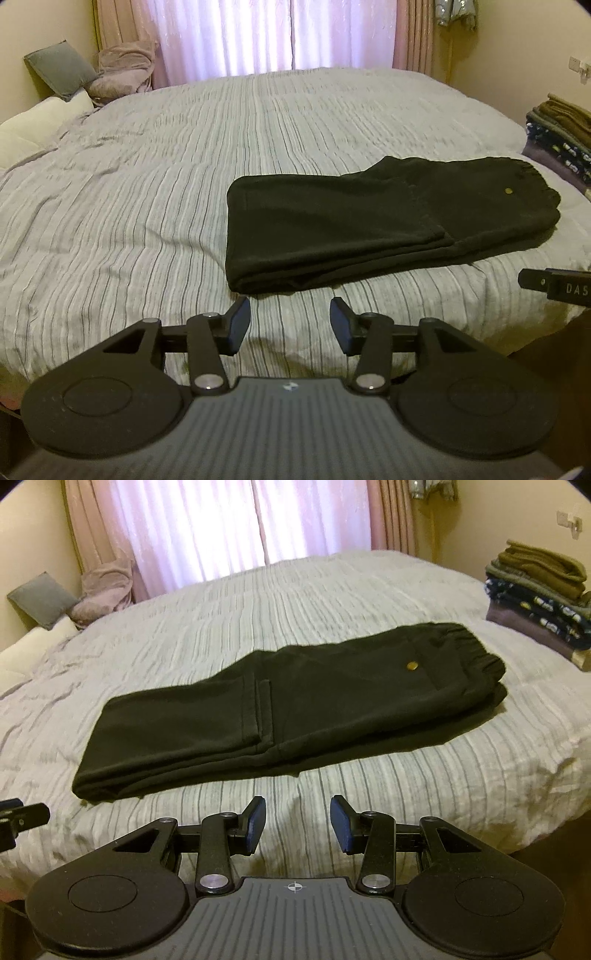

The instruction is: Fold clothes

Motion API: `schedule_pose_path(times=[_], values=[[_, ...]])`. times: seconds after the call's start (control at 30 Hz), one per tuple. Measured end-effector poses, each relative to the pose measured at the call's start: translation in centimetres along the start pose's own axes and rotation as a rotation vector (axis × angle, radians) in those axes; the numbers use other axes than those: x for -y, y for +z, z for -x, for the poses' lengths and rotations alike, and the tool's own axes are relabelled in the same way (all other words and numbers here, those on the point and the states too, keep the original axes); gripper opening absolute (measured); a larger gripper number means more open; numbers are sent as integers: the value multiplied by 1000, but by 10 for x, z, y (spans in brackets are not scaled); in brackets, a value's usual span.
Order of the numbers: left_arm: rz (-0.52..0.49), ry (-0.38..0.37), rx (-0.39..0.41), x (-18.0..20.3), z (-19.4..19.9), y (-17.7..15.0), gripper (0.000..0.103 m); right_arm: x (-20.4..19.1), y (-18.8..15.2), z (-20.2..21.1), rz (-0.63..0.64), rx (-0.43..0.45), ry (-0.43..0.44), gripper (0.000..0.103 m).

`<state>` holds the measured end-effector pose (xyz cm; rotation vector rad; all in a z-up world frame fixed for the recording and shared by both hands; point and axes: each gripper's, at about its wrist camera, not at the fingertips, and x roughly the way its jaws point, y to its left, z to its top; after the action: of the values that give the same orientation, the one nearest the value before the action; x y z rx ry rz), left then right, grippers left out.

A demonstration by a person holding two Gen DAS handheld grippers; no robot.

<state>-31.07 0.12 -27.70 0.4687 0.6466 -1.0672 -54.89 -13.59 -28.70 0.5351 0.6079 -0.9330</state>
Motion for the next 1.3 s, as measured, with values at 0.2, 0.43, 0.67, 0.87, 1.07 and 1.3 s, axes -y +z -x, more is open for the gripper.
schedule_pose_path(times=[0.2,0.43,0.67,0.87,1.07,1.3], values=[[1,-19,26,0,17,-8,45,0,-7,19,-6,26,-21,43],[3,-37,24,0,16,-10,46,1,-12,26,-12,28,-51,43],[8,-37,-23,1,-6,-7,46,5,-9,10,-20,-1,-59,43],[57,-121,-45,-4,-34,-4,46,22,-5,-16,-54,-41,-56,44],[123,-183,-35,-19,-61,5,43,100,0,-32,-413,22,105,43],[132,-243,5,-20,-93,32,41,207,-2,-54,-911,118,278,46]])
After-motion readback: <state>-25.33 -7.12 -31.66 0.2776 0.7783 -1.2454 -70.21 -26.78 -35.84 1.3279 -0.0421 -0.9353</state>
